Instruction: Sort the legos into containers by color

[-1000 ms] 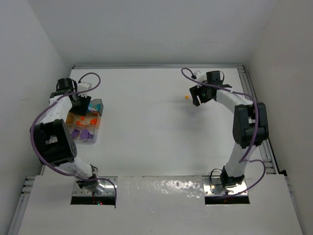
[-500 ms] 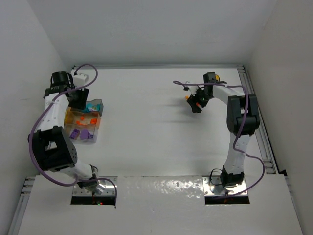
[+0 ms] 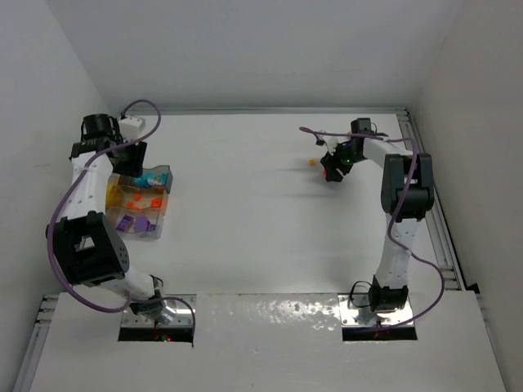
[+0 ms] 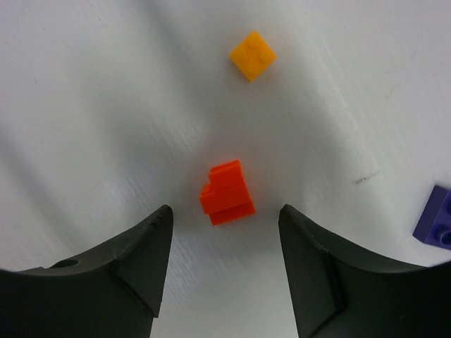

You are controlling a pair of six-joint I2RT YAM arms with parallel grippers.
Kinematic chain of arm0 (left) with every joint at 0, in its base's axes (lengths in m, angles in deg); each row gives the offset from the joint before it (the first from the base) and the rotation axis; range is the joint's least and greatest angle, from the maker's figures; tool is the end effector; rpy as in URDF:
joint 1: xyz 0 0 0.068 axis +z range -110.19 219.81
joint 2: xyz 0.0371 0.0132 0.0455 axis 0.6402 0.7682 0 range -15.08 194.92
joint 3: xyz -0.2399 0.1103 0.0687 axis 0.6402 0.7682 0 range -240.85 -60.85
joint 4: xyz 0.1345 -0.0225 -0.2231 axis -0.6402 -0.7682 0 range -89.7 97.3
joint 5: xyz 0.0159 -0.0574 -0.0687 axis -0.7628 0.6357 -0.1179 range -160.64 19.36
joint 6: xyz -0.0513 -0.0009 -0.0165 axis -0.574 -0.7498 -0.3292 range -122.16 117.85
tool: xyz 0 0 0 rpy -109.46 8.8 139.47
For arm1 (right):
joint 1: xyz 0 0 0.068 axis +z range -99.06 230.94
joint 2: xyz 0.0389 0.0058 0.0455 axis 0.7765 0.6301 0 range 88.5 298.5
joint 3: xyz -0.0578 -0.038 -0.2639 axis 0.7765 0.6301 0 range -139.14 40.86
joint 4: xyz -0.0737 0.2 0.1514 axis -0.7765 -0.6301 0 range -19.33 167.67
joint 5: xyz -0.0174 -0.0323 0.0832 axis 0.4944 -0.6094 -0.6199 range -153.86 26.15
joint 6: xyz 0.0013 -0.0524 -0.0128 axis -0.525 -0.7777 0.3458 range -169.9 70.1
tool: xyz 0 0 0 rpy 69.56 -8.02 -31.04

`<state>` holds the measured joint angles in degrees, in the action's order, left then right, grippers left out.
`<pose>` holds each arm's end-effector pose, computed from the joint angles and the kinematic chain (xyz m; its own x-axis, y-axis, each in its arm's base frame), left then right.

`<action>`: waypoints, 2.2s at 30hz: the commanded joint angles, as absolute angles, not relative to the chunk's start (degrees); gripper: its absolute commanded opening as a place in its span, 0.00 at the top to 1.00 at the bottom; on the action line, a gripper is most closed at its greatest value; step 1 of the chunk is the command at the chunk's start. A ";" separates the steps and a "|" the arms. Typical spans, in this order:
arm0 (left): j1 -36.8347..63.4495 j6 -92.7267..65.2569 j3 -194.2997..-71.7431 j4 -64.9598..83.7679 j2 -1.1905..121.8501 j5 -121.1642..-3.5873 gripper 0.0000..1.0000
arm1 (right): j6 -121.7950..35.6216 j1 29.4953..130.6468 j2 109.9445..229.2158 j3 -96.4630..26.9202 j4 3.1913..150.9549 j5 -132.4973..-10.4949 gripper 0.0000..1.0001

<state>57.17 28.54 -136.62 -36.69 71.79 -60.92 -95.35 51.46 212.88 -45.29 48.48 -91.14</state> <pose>0.3073 0.0898 0.2994 -0.7761 0.2844 -0.5628 0.2258 0.9587 0.1731 0.4391 0.0203 0.1292 -0.5165 -0.6381 -0.5709 -0.7871 0.6163 0.0233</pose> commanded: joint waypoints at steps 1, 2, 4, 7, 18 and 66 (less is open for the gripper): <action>57.39 27.38 -139.77 -36.73 71.93 -60.00 0.50 | -97.89 51.82 214.53 -46.50 48.57 -95.06 0.39; 57.39 27.55 -140.04 -36.65 72.20 -60.00 0.50 | -98.24 51.82 214.88 -46.41 48.32 -94.97 0.40; 57.39 27.73 -140.39 -36.73 72.29 -60.35 0.50 | -99.03 51.82 214.97 -46.41 47.87 -94.88 0.42; 57.47 27.73 -140.74 -36.47 72.72 -60.79 0.50 | -98.94 51.91 214.97 -46.15 48.31 -94.71 0.50; 57.12 29.39 -143.91 -37.17 70.97 -53.77 0.51 | -101.49 52.26 210.42 -43.08 49.01 -93.91 1.00; 21.88 -3.56 -135.21 -21.35 74.40 -20.28 0.60 | -69.85 88.74 175.95 -10.29 104.56 -90.22 1.00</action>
<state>22.38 -2.91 -135.29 -23.05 75.33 -21.64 -70.65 88.00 177.05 -9.11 100.76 -89.77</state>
